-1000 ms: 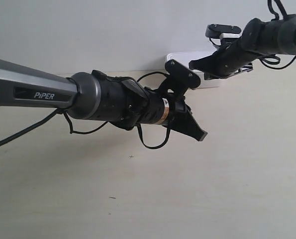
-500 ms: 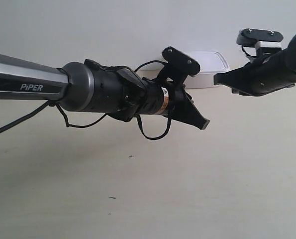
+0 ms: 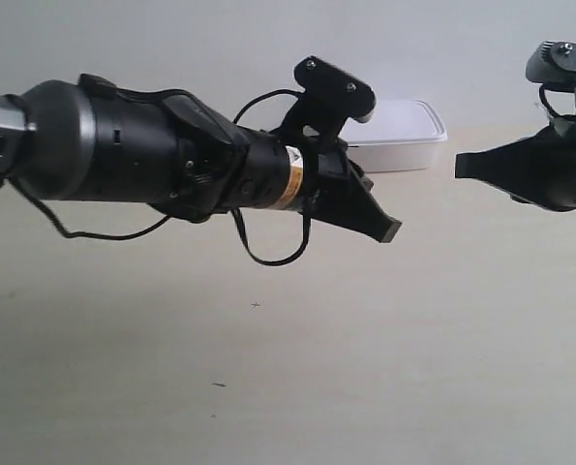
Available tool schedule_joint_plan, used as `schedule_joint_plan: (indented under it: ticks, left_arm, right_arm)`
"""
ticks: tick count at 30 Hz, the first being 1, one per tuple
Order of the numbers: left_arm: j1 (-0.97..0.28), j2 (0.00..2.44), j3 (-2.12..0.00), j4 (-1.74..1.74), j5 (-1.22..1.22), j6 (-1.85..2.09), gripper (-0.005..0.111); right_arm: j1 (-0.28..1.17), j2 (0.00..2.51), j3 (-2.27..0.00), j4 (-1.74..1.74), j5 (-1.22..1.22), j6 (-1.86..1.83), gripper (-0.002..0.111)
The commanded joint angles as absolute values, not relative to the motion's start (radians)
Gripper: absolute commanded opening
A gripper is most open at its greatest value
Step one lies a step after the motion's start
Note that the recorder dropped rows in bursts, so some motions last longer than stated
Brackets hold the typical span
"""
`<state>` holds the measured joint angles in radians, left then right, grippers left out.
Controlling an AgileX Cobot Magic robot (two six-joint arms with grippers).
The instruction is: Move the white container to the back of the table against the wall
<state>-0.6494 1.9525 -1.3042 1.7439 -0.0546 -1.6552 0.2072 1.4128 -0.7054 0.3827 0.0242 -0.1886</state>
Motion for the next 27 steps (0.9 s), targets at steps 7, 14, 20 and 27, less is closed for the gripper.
schedule_joint_plan:
  ticks: [7, 14, 20, 27]
  left_arm:
    - [-0.653, 1.594, -1.002, 1.739, -0.02, -1.653, 0.0]
    - [-0.653, 1.368, -0.822, 1.743, 0.04, -1.65, 0.0]
    - [-0.653, 1.135, -0.657, 1.741, 0.102, -1.675, 0.0]
    - [-0.653, 0.759, -0.474, 1.739, 0.262, -1.729, 0.0]
  right_arm:
    - [0.24, 1.135, -0.621, 0.393, 0.063, -0.168, 0.0]
    - [0.24, 0.971, -0.573, 0.379, 0.154, -0.183, 0.0]
    - [0.24, 0.829, -0.528, 0.333, 0.262, -0.183, 0.0]
    - [0.24, 0.649, -0.514, 0.294, 0.393, -0.183, 0.0]
